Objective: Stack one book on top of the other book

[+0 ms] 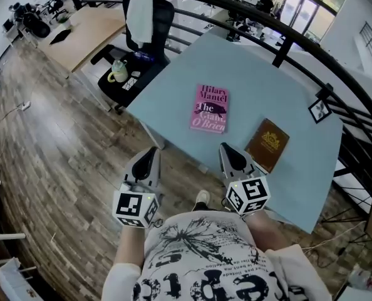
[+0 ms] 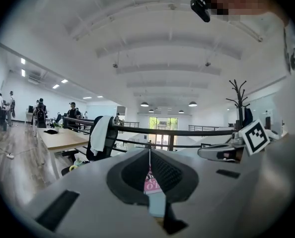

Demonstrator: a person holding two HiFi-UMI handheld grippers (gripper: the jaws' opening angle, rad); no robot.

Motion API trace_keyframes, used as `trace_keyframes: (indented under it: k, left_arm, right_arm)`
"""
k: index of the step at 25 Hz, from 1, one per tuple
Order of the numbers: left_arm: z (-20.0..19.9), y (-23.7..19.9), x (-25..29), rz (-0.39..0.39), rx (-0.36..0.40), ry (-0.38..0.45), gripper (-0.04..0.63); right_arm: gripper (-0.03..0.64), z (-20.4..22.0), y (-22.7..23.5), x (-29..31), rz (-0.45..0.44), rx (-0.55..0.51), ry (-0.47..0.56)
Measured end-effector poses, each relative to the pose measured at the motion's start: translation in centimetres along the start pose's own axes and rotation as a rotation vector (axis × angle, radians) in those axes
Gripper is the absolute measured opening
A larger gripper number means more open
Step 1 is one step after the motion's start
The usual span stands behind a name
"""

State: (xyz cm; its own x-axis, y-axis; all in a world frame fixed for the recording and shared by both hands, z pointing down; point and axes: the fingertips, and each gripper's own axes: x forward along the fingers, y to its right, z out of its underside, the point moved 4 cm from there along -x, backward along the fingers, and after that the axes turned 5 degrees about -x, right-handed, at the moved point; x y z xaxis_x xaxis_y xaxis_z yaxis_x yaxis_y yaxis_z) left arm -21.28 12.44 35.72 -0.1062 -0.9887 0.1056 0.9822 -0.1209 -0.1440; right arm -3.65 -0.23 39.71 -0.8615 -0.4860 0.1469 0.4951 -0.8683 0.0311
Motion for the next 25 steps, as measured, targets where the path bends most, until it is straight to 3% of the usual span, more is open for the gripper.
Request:
trace_keyframes:
  k: [5, 11, 19, 25]
  left_arm:
    - [-0.2, -0.2, 7.8, 0.022, 0.008, -0.016, 0.011]
    - [0.6, 0.2, 14.9, 0.102, 0.01, -0.066, 0.011]
    - [0.1, -1.6, 23.6, 0.252, 0.03, -0.123, 0.011]
    - [0.4, -4.4, 27.8, 0.315, 0.059, -0.158, 0.011]
  right_arm:
    - [-0.006, -0.2, 5.9, 3.6, 0.034, 0.009, -0.015]
    - [-0.006, 0.9, 10.6, 5.9, 0.114, 0.036, -0.07]
    - [-0.006, 1.7, 14.1, 9.8, 0.24, 0.102, -0.157]
    - [-0.006, 3.7, 14.8, 13.6, 0.267, 0.137, -0.266]
